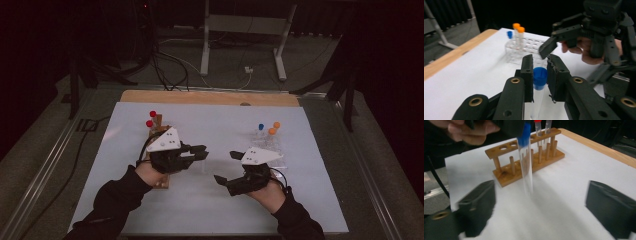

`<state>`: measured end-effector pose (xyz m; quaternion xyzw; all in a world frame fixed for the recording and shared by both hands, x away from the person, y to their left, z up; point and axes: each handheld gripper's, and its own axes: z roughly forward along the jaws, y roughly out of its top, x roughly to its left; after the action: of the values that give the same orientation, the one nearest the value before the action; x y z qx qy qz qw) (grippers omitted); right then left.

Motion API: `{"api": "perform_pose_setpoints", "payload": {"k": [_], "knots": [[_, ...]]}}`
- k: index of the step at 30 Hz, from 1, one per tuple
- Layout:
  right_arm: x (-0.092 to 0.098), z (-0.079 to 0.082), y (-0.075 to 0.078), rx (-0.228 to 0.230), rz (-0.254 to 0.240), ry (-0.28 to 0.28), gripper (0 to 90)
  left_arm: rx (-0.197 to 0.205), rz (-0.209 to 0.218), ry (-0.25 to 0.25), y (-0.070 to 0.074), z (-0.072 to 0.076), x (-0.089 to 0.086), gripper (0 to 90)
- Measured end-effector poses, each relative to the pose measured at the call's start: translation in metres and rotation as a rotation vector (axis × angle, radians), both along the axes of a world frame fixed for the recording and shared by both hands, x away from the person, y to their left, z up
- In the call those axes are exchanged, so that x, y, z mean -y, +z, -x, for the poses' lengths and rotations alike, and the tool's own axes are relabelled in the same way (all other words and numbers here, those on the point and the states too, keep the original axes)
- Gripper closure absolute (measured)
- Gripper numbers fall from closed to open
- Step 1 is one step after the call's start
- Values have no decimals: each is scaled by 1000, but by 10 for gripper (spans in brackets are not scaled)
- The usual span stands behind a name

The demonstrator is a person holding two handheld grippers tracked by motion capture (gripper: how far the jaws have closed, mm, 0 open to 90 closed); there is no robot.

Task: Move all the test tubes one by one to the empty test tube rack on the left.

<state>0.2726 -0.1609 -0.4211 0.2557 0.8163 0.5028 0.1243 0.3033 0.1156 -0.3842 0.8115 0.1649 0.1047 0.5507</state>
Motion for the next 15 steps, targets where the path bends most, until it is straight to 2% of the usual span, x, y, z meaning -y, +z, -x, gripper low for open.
{"api": "perform_pose_setpoints", "payload": {"k": [2, 5, 15], "knots": [[2, 0, 0, -1, -8, 11, 25, 5, 1, 21, 5, -3, -8, 772], [3, 0, 0, 4, -26, 1, 3, 13, 2, 53, 12, -6, -19, 773], [2, 1, -1, 10, -22, -8, 0, 38, -11, 175, 26, -19, -53, 772]]}}
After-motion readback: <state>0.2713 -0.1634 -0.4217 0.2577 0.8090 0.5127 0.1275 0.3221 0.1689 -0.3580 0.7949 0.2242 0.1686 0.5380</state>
